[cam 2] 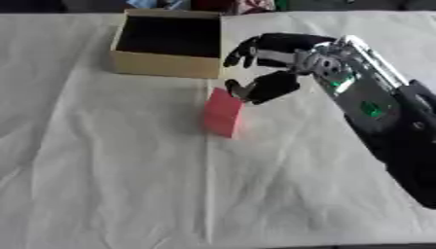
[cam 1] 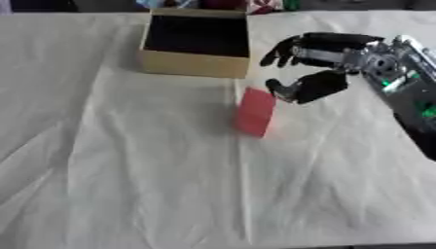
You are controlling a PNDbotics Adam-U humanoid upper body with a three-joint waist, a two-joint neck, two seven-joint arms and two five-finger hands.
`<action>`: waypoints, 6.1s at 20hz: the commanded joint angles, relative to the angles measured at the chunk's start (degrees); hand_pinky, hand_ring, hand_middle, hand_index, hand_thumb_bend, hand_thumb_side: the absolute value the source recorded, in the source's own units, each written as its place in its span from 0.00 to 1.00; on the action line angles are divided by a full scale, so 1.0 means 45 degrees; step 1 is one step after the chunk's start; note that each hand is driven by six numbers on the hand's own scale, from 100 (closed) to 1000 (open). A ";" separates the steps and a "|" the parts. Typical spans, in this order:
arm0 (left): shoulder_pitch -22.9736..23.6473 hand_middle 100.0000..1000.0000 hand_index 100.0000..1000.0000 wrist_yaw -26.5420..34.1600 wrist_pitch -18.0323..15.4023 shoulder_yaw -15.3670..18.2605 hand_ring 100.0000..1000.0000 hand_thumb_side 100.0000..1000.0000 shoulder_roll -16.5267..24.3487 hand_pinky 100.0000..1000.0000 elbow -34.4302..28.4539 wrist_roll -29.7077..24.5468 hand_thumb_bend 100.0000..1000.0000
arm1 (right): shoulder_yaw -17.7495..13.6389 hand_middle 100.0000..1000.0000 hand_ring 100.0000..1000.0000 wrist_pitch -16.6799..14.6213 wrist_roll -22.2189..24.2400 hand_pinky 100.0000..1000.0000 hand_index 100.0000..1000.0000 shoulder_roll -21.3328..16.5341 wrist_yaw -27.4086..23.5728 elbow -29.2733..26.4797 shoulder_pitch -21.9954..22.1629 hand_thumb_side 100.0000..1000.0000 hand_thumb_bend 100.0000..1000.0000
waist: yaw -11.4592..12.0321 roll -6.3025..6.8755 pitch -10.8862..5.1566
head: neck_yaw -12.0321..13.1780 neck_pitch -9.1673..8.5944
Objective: Pick up objects on the table and place them in the box.
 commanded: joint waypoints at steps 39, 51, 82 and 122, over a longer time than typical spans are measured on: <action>-0.0124 0.58 0.70 -0.0034 0.0082 0.0082 0.56 0.00 0.0065 0.52 -0.0264 -0.0135 0.00 | -0.1486 0.85 0.88 -0.0900 -0.1263 0.84 0.94 0.1808 0.3137 -0.0467 0.1650 0.76 0.19 | -0.0331 -0.0454 -0.0358 | 0.0093 -0.0111; -0.0127 0.57 0.69 -0.0020 0.0075 0.0103 0.56 0.00 -0.0021 0.52 -0.0264 -0.0208 0.00 | -0.1544 0.80 0.87 -0.0997 -0.0822 0.83 0.97 0.2235 0.3374 0.0185 0.1821 0.71 0.20 | -0.0254 -0.0393 -0.0190 | 0.0020 -0.0185; -0.0163 0.57 0.68 -0.0005 0.0142 0.0114 0.56 0.00 -0.0179 0.52 -0.0264 -0.0340 0.00 | -0.1898 0.51 0.67 0.0419 -0.2489 0.73 0.84 0.2779 0.2481 0.0060 0.1955 0.00 0.00 | -0.0104 -0.0262 0.0098 | 0.0000 -0.0369; -0.0589 0.58 0.67 0.0328 -0.0068 -0.0292 0.56 0.00 -0.0177 0.52 -0.0264 -0.0941 0.00 | -0.5245 0.52 0.70 0.0235 -0.5589 0.74 0.81 0.4420 0.4774 1.0163 -0.6374 0.01 0.00 | 0.1385 0.0082 0.0562 | -0.1303 -0.0989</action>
